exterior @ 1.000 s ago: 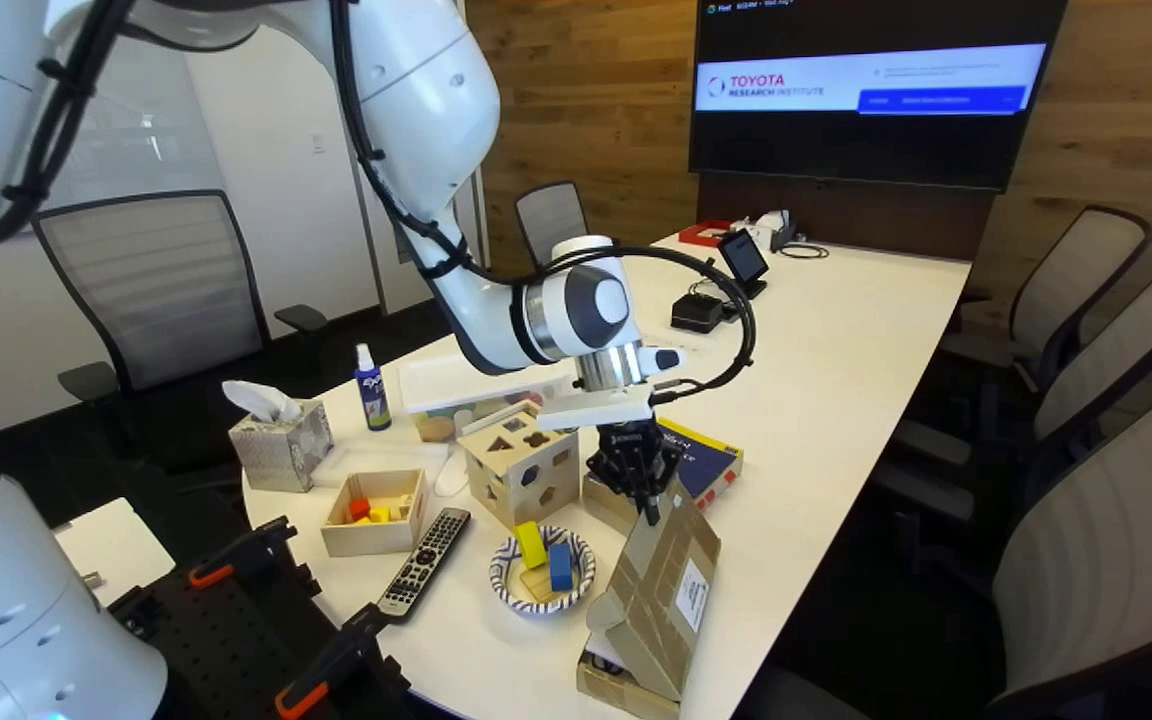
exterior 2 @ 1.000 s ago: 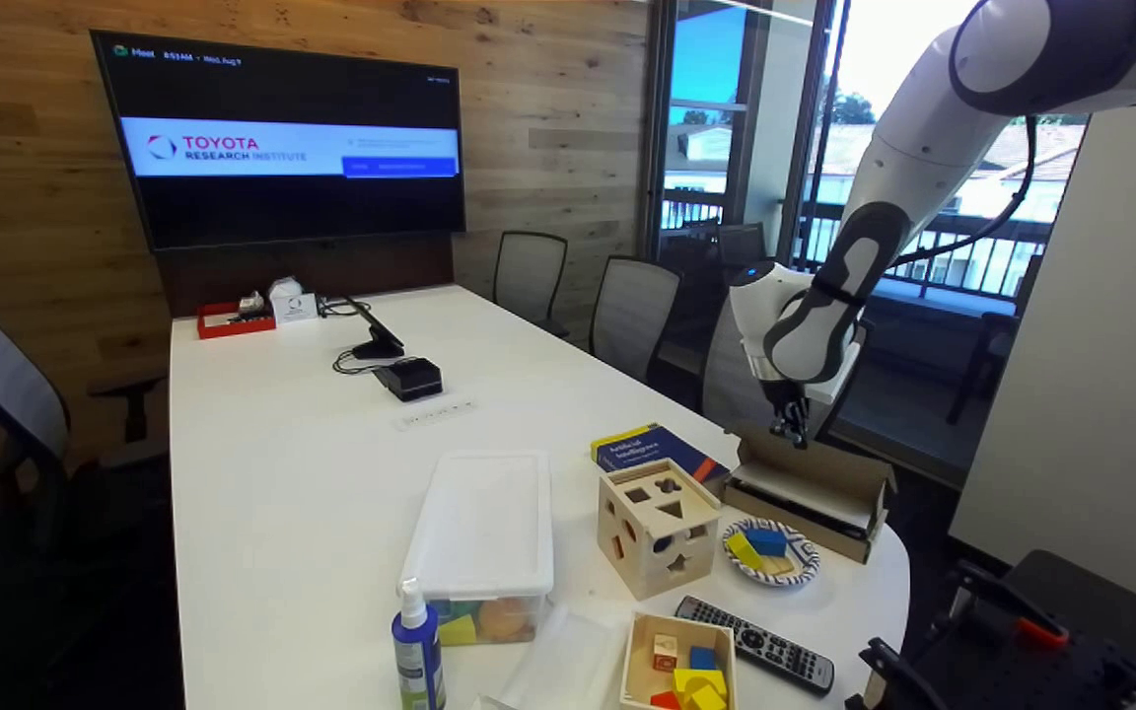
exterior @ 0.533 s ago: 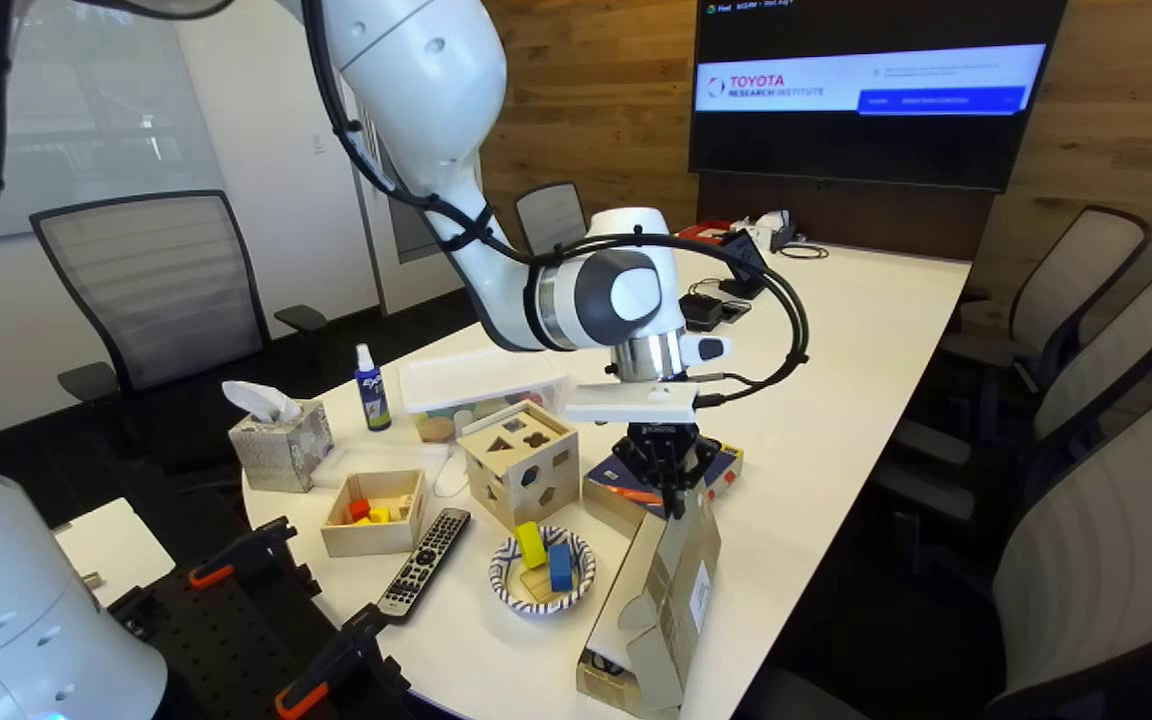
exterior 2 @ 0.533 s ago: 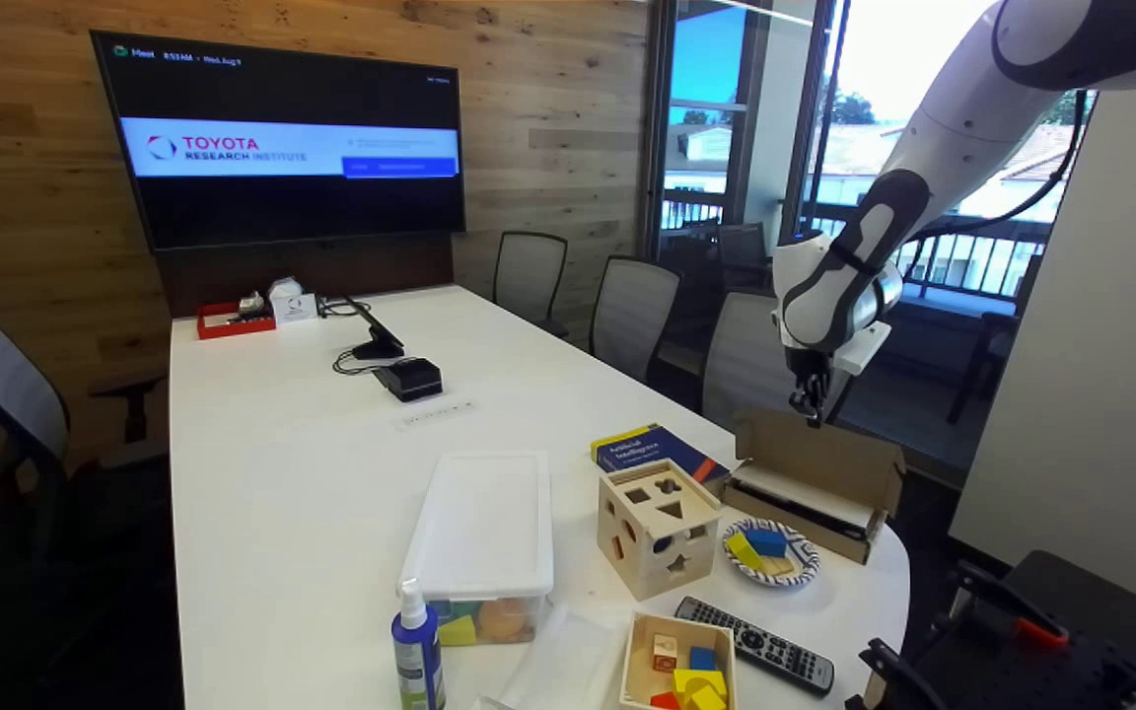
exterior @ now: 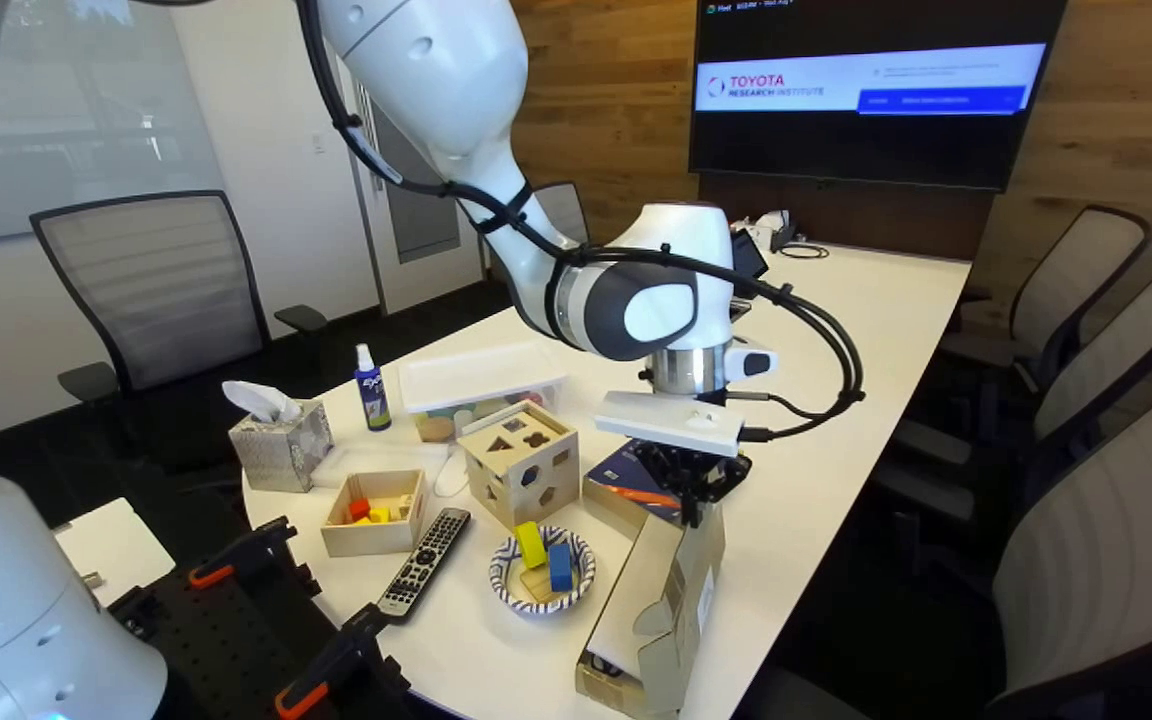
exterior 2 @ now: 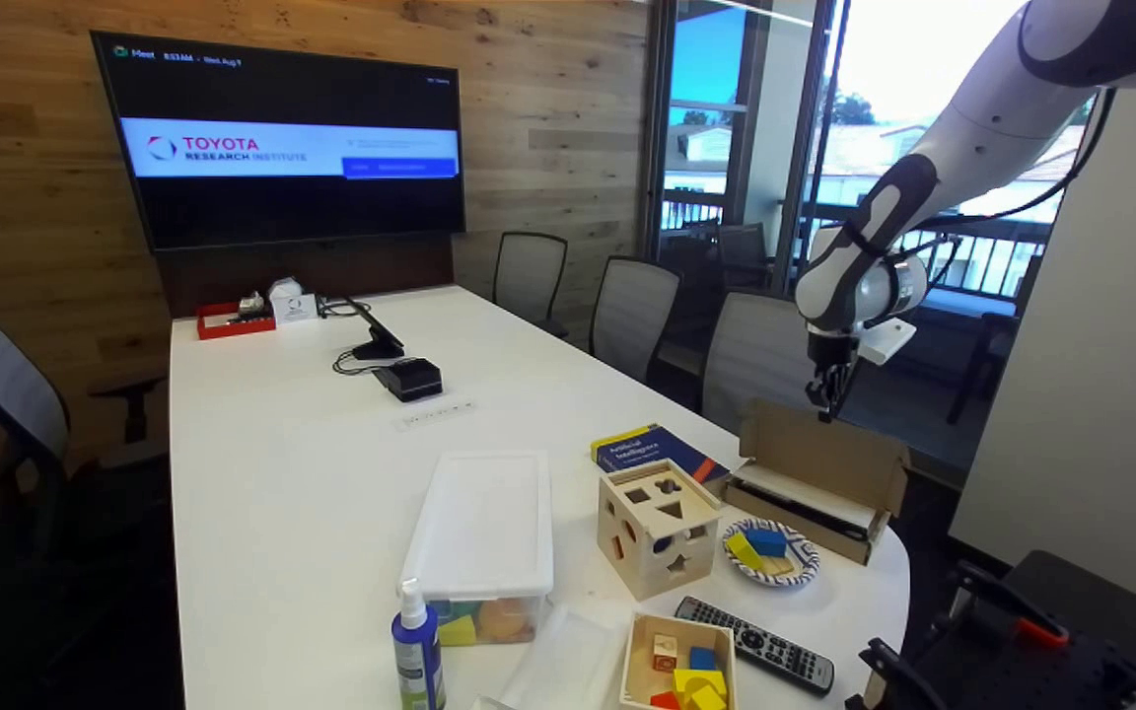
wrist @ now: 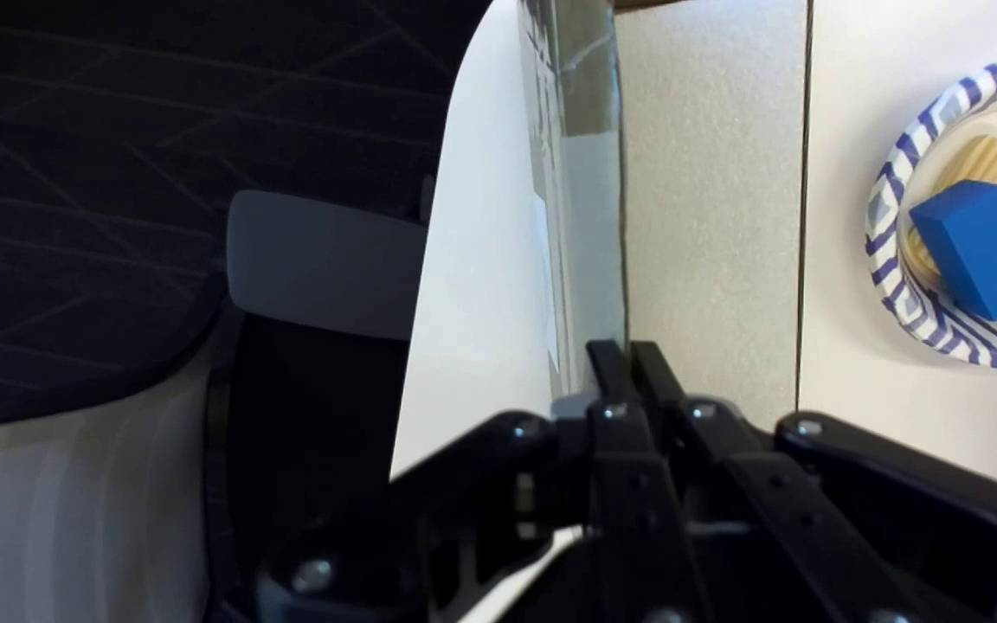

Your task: Open the brown box.

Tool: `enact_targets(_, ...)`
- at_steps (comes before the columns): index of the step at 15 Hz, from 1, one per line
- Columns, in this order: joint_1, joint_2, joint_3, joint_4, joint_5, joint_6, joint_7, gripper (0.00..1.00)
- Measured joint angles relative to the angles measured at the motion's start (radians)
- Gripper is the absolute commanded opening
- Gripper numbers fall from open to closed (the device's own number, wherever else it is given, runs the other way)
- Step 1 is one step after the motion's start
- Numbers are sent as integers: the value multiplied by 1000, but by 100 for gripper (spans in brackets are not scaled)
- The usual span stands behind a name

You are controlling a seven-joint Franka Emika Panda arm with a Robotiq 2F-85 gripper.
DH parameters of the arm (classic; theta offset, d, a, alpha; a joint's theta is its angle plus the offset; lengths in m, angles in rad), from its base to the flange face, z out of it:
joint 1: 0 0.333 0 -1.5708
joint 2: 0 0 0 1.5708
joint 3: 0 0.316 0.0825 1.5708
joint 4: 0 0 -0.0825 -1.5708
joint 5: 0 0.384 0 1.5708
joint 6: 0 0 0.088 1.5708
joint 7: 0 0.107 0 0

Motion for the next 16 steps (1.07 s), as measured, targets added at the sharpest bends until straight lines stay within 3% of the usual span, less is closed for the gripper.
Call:
enact_targets(5, -81, 0, 45, 17, 121, 0, -130, 2)
enact_targets(16, -160, 7, 83, 79, 331, -36, -271, 2)
